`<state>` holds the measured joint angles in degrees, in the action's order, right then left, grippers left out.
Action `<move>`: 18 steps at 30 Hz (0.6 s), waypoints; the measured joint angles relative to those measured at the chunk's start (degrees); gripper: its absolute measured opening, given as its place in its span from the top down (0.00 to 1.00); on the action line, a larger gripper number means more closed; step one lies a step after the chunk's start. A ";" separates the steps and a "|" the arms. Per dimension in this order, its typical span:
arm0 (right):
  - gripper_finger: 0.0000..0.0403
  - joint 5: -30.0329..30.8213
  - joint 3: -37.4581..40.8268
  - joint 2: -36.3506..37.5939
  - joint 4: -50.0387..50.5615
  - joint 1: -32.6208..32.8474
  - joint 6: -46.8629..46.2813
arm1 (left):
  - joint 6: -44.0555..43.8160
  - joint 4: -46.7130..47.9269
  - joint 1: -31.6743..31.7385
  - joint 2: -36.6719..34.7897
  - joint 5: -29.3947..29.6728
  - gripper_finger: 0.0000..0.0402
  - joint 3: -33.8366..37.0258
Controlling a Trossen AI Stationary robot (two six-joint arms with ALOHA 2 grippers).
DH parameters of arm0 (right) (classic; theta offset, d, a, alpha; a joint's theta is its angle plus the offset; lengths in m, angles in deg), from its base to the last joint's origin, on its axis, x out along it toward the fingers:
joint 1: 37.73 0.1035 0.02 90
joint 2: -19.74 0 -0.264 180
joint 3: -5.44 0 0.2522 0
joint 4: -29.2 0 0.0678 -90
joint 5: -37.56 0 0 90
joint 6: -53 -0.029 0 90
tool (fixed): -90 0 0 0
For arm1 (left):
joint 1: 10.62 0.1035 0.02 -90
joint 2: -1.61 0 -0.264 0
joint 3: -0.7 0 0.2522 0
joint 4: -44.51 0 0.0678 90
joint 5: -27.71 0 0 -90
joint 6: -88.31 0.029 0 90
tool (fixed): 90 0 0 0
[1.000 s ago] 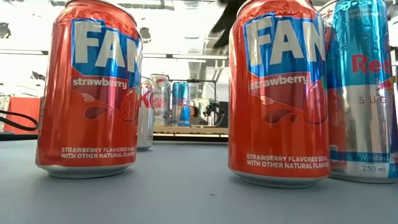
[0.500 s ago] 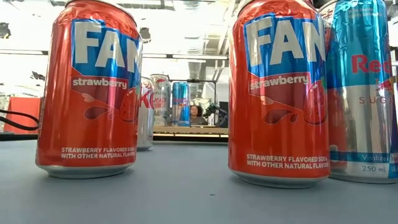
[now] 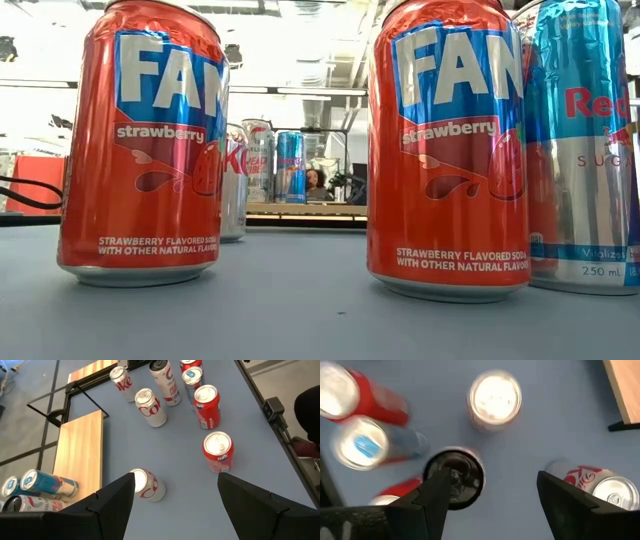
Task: Place canned beverage on shelf
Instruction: Put the white and pink soda can aligned with the other white and pink soda cans on the shelf
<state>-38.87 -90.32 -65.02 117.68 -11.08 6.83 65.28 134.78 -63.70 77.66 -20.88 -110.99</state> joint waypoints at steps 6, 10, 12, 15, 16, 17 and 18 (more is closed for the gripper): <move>0.31 0.27 -0.22 -5.02 5.71 -0.56 1.94 | 0.31 -0.04 0.00 0.00 0.00 0.32 0.00; 0.32 3.79 -1.01 -6.91 8.90 -0.13 4.78 | 0.31 -0.06 0.00 0.00 0.00 0.32 0.00; 0.32 3.92 -3.01 -7.55 8.53 0.50 6.01 | 0.28 -0.06 0.00 0.00 0.00 0.32 0.00; 0.31 4.21 -6.47 -7.71 8.64 1.47 5.84 | -0.17 -0.04 0.00 0.00 0.00 0.32 0.00; 0.31 4.21 -7.87 -7.49 9.03 1.71 5.52 | -0.19 -0.02 0.00 0.00 -0.02 0.32 0.00; 0.31 4.21 -9.13 -6.93 9.02 2.04 4.93 | -0.19 -0.04 0.00 0.00 0.00 0.32 0.00; 0.31 4.43 -10.41 -6.53 8.66 2.50 4.28 | -0.21 -0.04 0.00 0.00 -0.02 0.32 0.00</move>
<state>-34.44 -100.73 -71.55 126.34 -8.58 11.11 65.07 134.74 -63.70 77.66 -20.90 -110.99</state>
